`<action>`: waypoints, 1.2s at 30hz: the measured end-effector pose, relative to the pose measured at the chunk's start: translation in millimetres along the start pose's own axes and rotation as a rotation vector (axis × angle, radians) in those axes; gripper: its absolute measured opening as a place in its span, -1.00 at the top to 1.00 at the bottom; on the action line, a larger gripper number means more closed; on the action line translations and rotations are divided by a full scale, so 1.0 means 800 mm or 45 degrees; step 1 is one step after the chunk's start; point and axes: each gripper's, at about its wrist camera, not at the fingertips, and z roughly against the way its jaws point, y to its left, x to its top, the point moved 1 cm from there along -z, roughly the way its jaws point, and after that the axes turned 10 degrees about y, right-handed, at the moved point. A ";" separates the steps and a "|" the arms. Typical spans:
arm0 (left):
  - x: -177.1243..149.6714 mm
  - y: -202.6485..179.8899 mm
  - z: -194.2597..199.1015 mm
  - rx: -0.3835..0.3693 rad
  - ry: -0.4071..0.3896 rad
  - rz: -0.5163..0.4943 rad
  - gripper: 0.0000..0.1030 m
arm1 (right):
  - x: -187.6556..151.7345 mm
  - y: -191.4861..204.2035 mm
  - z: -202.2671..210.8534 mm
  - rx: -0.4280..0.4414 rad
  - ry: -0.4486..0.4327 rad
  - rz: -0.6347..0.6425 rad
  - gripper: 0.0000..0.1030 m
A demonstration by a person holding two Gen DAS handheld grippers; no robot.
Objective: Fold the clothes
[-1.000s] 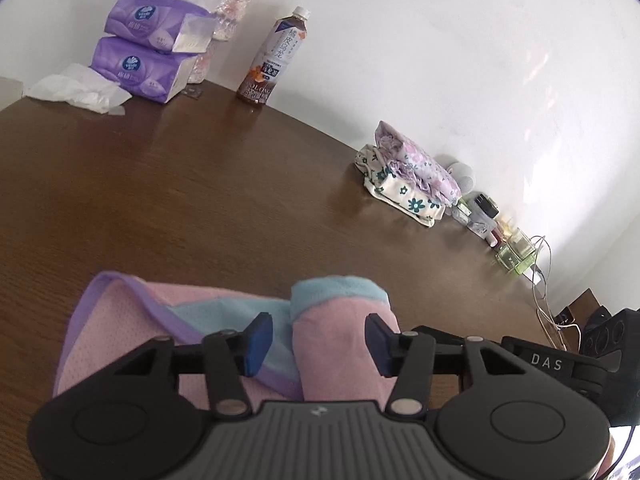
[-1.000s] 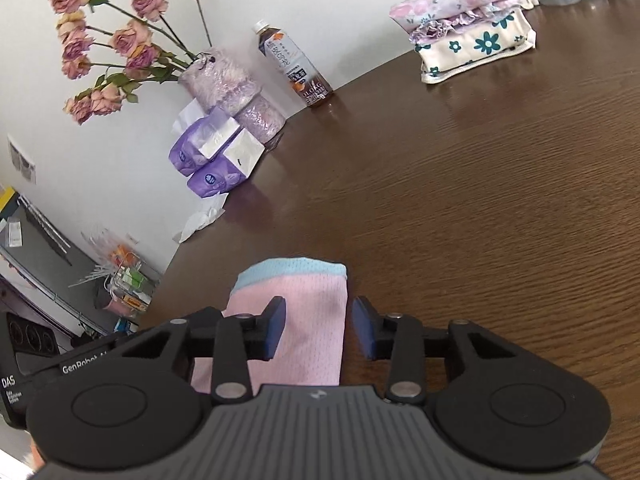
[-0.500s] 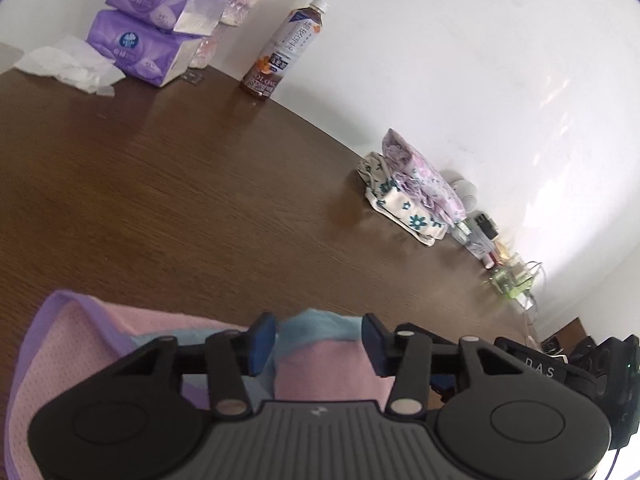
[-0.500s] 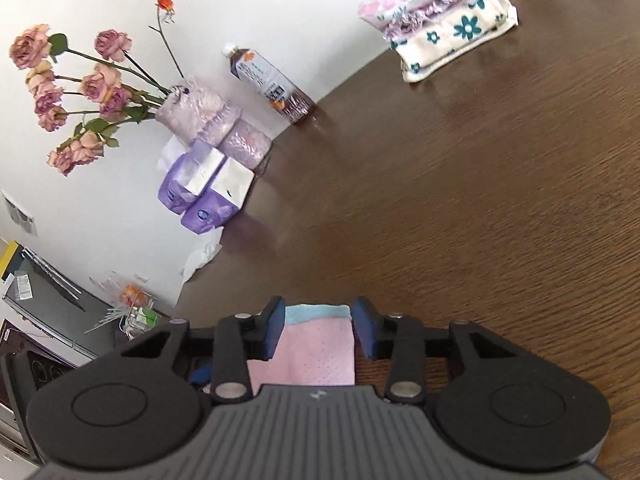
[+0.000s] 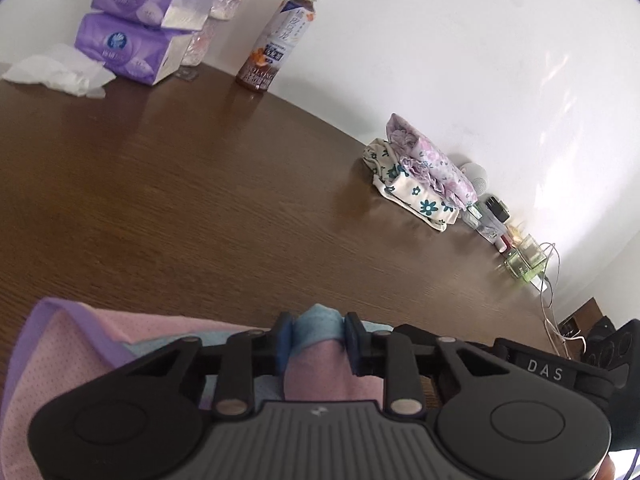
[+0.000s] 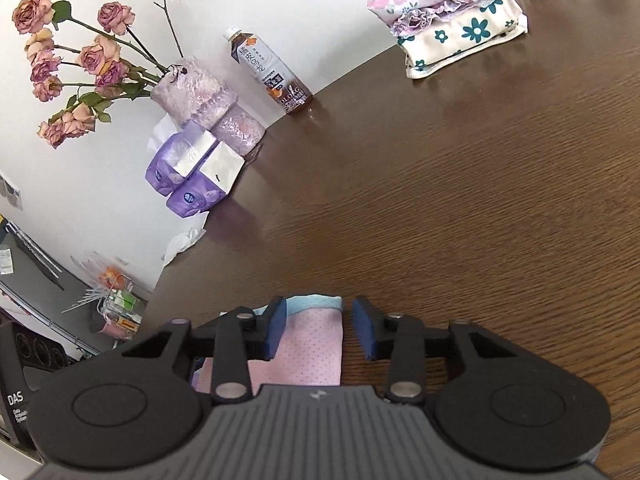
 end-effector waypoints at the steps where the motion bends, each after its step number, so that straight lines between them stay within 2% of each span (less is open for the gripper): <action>1: 0.000 0.001 0.002 -0.004 -0.012 0.006 0.29 | -0.001 -0.001 0.001 0.006 -0.001 -0.003 0.24; 7: -0.003 0.014 0.020 -0.021 -0.090 0.020 -0.14 | -0.006 -0.012 0.012 0.033 -0.034 -0.025 0.07; 12: -0.006 0.026 0.027 -0.025 -0.099 0.060 -0.25 | -0.008 -0.013 0.017 0.029 -0.054 -0.008 -0.06; 18: -0.009 0.020 0.034 -0.001 -0.142 0.012 -0.45 | -0.011 -0.009 0.022 0.016 -0.066 0.023 -0.26; 25: -0.011 0.013 0.032 -0.004 -0.135 -0.027 -0.47 | -0.013 -0.008 0.022 0.011 -0.068 0.034 -0.29; 32: -0.013 0.011 0.026 0.008 -0.115 -0.009 -0.44 | -0.012 -0.004 0.016 0.007 -0.075 0.048 -0.29; 35: -0.014 0.013 0.022 -0.005 -0.095 0.016 -0.32 | -0.012 0.000 0.014 -0.004 -0.077 0.052 -0.28; 36: -0.014 0.014 0.022 -0.005 -0.092 0.022 -0.22 | -0.012 0.001 0.013 -0.009 -0.074 0.057 -0.27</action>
